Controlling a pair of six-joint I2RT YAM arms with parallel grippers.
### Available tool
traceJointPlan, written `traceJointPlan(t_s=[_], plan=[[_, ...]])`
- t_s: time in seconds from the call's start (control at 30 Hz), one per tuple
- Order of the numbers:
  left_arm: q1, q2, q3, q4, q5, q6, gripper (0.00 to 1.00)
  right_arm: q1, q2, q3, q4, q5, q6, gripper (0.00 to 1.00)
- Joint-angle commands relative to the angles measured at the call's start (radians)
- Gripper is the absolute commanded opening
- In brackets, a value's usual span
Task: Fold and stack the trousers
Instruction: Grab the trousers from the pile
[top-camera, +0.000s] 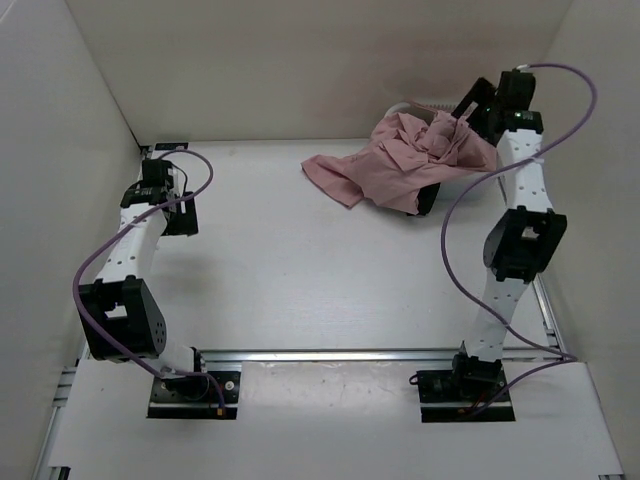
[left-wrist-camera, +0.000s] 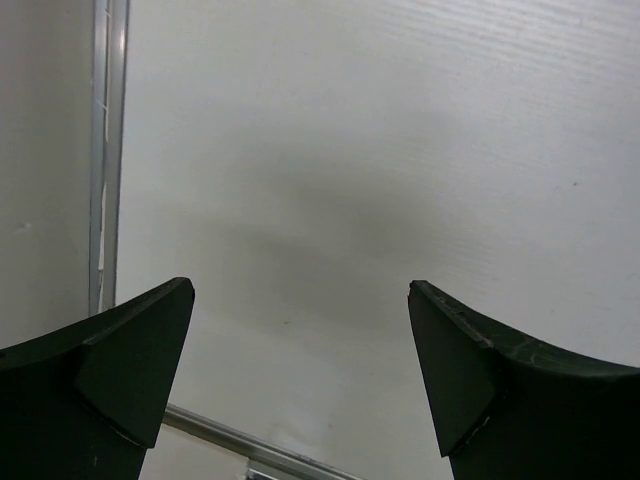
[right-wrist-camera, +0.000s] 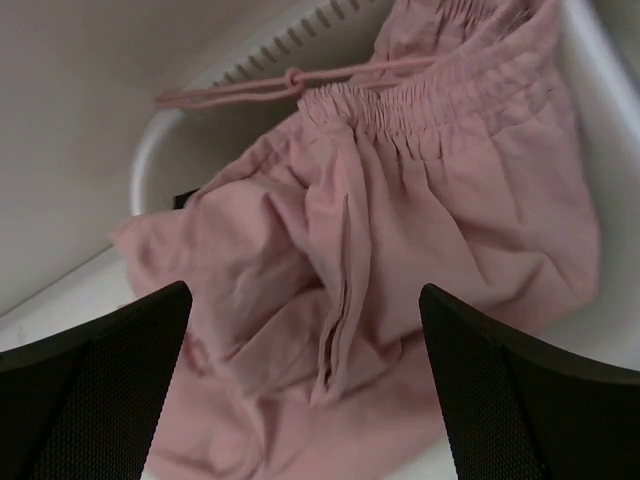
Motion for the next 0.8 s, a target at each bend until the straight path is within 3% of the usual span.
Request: traceJointPlan(t_s=[0.0,0.13,0.17,0.2,0.23,0.27,0.3,0.47,0.6,0.67,0.77], plan=[[-0.005,0.005,-0.003,-0.051,0.021,-0.006,1.00,0.005,0.113,0.069,0.019,-0.088,0.050,0.99],[-0.014,0.005,-0.026,-0.051,-0.010,-0.006,1.00,0.024,0.202,0.105,0.091,-0.123,0.070,0.99],[-0.015,0.005,-0.035,-0.051,-0.010,-0.006,1.00,0.024,0.202,0.114,0.079,-0.134,0.070,0.94],[-0.015,0.005,-0.035,-0.042,-0.010,-0.006,1.00,0.033,0.202,0.115,0.079,-0.134,0.053,0.75],[-0.015,0.005,-0.046,-0.042,-0.021,-0.006,1.00,0.042,0.184,0.105,0.079,-0.134,0.041,0.65],[-0.015,0.005,-0.046,-0.042,-0.021,-0.006,1.00,0.042,0.165,0.095,0.079,-0.114,0.027,0.44],[-0.015,0.005,-0.046,-0.042,-0.021,-0.006,1.00,0.054,0.143,0.081,0.079,-0.093,0.018,0.03],[-0.015,0.015,-0.046,-0.042,-0.021,-0.006,1.00,0.154,-0.104,-0.040,0.171,-0.053,-0.097,0.00],[-0.015,0.004,-0.055,-0.042,-0.021,-0.006,1.00,0.456,-0.336,-0.059,0.244,0.058,-0.240,0.00],[-0.015,-0.005,-0.066,-0.031,-0.032,-0.006,1.00,0.645,-0.393,-0.069,0.315,0.121,-0.292,0.00],[-0.005,-0.005,-0.055,-0.031,-0.021,-0.006,1.00,0.819,-0.433,-0.047,0.433,0.131,-0.320,0.00]])
